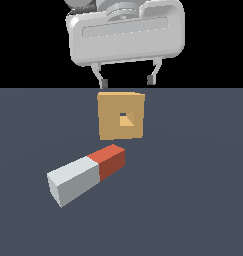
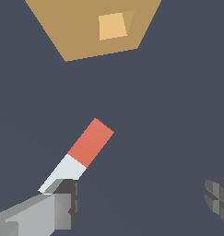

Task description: Insert the peg into the horizontal hole in a box.

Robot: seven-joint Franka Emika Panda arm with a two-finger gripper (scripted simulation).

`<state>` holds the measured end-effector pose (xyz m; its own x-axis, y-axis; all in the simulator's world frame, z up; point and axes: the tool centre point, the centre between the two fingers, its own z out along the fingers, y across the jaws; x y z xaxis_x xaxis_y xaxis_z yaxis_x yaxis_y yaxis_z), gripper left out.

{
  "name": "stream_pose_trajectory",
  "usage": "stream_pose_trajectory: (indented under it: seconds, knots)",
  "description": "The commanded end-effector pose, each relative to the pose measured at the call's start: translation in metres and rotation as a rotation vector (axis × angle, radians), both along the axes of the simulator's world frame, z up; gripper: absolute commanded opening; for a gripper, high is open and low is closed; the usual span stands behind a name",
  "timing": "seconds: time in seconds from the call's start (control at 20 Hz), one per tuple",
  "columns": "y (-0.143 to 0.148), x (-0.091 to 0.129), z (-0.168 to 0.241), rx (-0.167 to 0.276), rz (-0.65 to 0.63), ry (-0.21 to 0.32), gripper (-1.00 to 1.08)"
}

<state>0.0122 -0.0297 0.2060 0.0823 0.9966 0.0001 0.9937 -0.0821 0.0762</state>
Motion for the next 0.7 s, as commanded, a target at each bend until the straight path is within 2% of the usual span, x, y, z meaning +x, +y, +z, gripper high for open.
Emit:
stream_pose_trajectory:
  seconds: [0.0,0.35,0.65]
  knots:
    - [0.0,0.0,0.0,0.0,0.0,0.0,1.0]
    - [-0.007,-0.006,-0.01,0.002,-0.048,0.005,1.0]
    - [-0.024,-0.022,-0.033,0.007,-0.166,0.018,1.0]
